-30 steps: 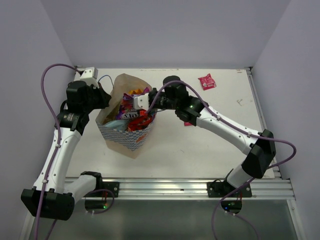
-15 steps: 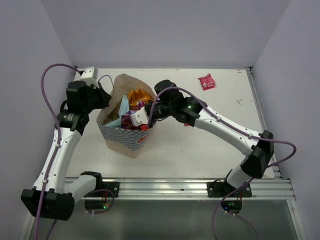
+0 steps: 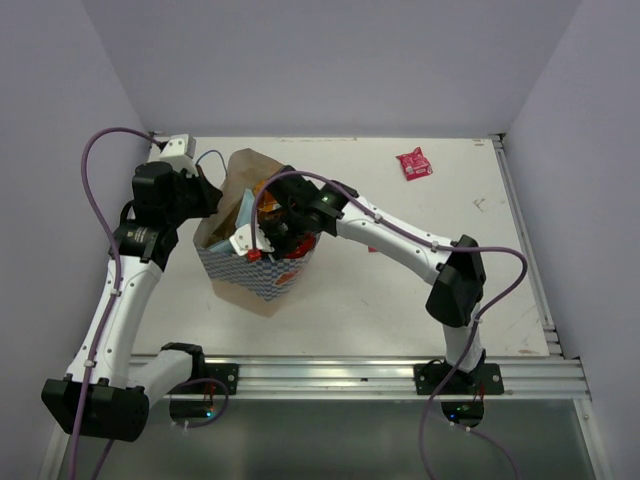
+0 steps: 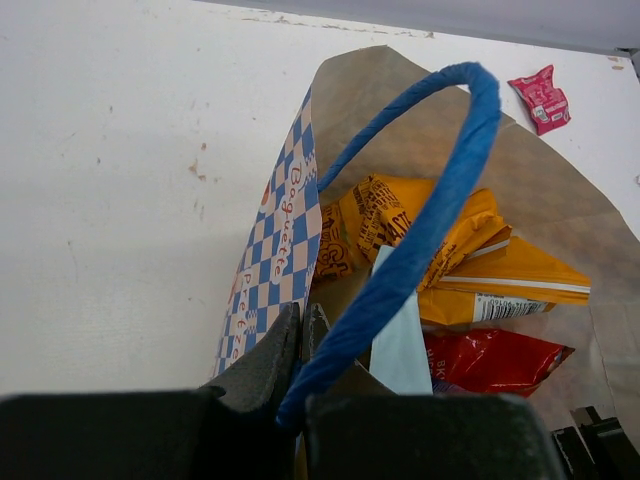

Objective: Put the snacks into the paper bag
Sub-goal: Place the snack in the paper bag.

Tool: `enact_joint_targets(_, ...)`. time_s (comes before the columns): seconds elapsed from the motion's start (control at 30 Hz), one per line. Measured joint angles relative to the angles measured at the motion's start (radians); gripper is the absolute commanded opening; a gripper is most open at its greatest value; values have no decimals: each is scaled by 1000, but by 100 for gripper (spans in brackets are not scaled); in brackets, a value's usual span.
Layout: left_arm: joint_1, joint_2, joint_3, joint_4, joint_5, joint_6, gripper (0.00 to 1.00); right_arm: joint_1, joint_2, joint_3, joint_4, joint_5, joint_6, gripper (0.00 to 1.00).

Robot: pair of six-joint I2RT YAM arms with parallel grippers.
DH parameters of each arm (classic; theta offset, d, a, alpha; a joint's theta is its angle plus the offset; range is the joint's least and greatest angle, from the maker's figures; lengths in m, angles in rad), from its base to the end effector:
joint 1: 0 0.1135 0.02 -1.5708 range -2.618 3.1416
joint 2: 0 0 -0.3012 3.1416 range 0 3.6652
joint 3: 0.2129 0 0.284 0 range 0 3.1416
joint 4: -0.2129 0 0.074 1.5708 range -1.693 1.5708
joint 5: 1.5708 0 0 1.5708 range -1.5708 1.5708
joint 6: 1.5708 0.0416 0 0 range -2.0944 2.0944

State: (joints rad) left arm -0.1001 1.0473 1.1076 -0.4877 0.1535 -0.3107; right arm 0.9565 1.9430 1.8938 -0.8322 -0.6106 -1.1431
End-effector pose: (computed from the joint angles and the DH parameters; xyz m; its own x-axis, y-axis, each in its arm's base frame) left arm 0.2458 -0.0311 0.4033 -0.4652 -0.2569 -0.8471 0.0998 0.9356 -0.3386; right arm 0.2563 0.4048 0.3570 0.6160 -0.4201 -0.6664 -0.7696 -0.5015 -0.3953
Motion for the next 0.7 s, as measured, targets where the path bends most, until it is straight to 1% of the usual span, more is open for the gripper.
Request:
enact_joint_targets(0.03,0,0,0,0,0,0,0,0,10,10,-14,4,3,3)
enact_joint_targets(0.07,0,-1,0,0,0,0,0,1,17,22,-27,8,8,10)
enact_joint_targets(0.13,0,-1,0,0,0,0,0,1,31,49,-51,16,19,22)
enact_joint_targets(0.17,0,-1,0,0,0,0,0,2,37,63,-63,18,27,30)
enact_joint_targets(0.23,0,-1,0,0,0,0,0,2,46,86,-89,21,43,38)
enact_joint_targets(0.27,0,-2,0,0,0,0,0,1,47,91,-96,22,49,45)
enact_joint_targets(0.33,0,-3,0,0,0,0,0,1,45,96,-99,24,69,52)
enact_joint_targets(0.37,0,-5,0,-1,0,0,0,1,43,97,-95,26,80,59)
enact_joint_targets(0.43,0,-10,0,-1,0,0,0,0,32,94,-86,32,104,63)
enact_joint_targets(0.47,0,-12,0,-1,0,0,0,0,21,93,-79,36,115,68)
enact_joint_targets(0.5,0,-14,0,-2,-1,0,0,-1,3,87,-62,40,129,71)
enact_joint_targets(0.53,0,-15,0,-3,-1,0,0,-1,-22,77,-39,43,143,74)
enact_joint_targets(0.57,0,-16,0,-5,-1,0,0,-1,-51,66,-14,44,159,80)
enact_joint_targets(0.7,0,-18,0,-7,-1,0,0,-1,-186,19,108,53,228,91)
